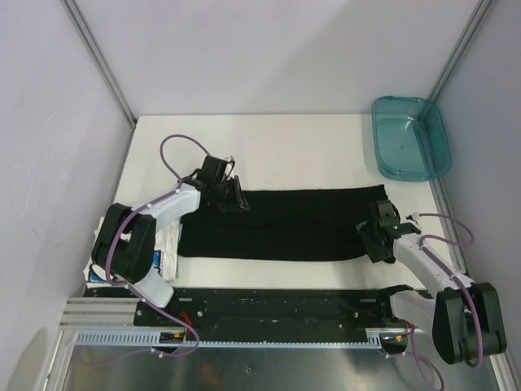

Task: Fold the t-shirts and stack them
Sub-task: Rotate the tshirt 75 degrees

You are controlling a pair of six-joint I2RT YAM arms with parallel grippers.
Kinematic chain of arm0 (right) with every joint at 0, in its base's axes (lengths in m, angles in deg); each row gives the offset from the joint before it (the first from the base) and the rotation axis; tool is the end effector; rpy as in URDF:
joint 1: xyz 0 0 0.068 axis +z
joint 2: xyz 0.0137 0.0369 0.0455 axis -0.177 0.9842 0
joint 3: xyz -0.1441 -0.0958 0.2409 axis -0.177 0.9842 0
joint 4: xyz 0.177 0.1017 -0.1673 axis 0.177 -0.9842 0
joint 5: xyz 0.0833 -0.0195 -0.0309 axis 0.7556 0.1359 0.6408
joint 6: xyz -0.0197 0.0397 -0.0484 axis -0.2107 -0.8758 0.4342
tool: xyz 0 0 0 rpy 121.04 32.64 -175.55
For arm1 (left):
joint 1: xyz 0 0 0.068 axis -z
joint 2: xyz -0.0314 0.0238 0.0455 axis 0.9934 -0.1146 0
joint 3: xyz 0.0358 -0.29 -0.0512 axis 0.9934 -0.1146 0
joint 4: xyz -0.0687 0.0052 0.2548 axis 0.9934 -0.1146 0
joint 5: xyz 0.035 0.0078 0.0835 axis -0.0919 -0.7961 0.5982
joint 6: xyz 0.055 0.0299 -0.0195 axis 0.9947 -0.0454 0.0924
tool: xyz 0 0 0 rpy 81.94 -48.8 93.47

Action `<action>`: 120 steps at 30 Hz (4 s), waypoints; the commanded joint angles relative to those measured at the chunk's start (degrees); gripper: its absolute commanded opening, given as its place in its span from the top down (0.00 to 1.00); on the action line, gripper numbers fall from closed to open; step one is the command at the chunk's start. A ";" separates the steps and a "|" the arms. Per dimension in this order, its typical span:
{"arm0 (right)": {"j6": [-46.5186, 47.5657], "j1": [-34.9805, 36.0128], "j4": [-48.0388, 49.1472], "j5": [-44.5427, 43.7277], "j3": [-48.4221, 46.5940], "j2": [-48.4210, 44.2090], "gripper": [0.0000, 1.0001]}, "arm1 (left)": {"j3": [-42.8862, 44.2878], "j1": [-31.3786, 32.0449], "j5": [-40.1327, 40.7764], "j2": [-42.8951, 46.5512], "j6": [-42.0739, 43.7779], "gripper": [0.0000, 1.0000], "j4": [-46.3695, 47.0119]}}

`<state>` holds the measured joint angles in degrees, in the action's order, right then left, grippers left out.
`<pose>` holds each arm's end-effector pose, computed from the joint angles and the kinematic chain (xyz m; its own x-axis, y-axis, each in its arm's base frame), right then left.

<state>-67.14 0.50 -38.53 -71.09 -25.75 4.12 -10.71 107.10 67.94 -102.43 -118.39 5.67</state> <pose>0.1672 0.0174 0.1665 -0.2972 0.8940 -0.3353 0.8580 0.4041 0.3169 0.3048 -0.1486 0.2039 -0.9110 -0.1642 -0.3782 0.0494 0.8671 -0.4957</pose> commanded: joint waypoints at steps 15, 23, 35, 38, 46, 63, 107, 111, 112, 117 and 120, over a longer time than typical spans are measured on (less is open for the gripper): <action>17.62 6.41 8.21 -3.34 -20.60 33.46 0.33 | 0.87 -3.53 -0.87 3.65 3.31 0.73 -0.89; 27.91 8.11 6.59 0.57 -40.12 49.48 0.35 | 0.05 -4.14 -2.04 4.25 5.51 0.73 -2.86; 51.70 5.22 -5.52 -3.81 -81.23 75.92 0.38 | -2.16 -3.97 -3.03 3.86 8.36 0.73 -5.69; 56.44 3.61 -8.36 -4.82 -91.88 81.73 0.38 | -2.40 -3.91 -2.06 3.60 9.31 0.72 -6.90; 59.46 -0.61 -10.38 0.24 -106.88 88.52 0.35 | -0.16 -2.69 5.31 3.05 12.89 0.72 -11.17; 55.55 -3.17 -11.53 6.77 -104.13 79.25 0.21 | -3.84 6.69 16.12 8.08 11.95 0.59 -17.89; 55.06 0.97 -9.75 6.78 -110.72 88.58 0.21 | -9.33 19.23 5.14 7.64 -4.32 1.00 -17.72; 57.03 2.60 -7.78 7.75 -111.04 88.91 0.20 | -7.62 23.57 3.92 7.10 -12.42 1.00 -15.25; 57.80 2.98 -7.40 7.77 -111.06 88.97 0.20 | -7.05 24.47 3.18 6.50 -14.54 1.00 -14.19; 60.94 3.33 -7.60 5.59 -110.99 88.59 0.20 | -4.11 27.96 -0.07 2.04 -22.68 1.00 -7.73; 60.79 1.90 -7.80 5.26 -109.12 86.53 0.19 | -2.19 29.00 -1.82 -0.01 -23.76 0.99 -6.02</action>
<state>-8.06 3.94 -46.64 -65.14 -134.40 91.98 -16.63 134.66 70.06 -100.40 -135.72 -5.85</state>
